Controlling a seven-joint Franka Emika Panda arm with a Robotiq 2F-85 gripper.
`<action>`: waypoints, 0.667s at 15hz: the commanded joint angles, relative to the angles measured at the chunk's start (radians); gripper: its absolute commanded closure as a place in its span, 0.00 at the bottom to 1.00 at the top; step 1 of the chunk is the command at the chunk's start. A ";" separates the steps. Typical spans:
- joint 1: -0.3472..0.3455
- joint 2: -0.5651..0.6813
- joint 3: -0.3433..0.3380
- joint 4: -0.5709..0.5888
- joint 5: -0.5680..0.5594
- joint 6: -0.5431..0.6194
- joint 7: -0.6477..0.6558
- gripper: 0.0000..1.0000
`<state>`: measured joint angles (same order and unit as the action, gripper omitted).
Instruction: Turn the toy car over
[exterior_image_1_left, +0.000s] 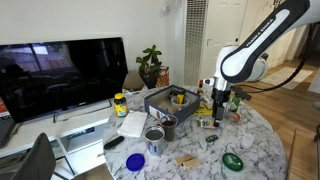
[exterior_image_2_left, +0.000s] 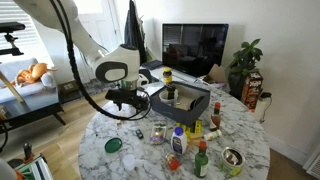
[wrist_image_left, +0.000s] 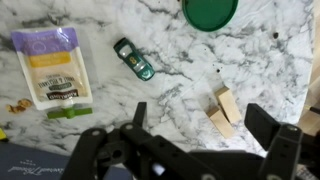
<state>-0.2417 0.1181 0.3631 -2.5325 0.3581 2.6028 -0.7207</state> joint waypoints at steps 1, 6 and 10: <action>0.128 -0.069 -0.136 -0.014 -0.109 -0.122 0.224 0.00; 0.203 -0.093 -0.205 0.007 -0.151 -0.218 0.333 0.00; 0.226 -0.074 -0.228 0.020 -0.132 -0.196 0.311 0.00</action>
<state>-0.0520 0.0448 0.1713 -2.5141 0.2245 2.4094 -0.4083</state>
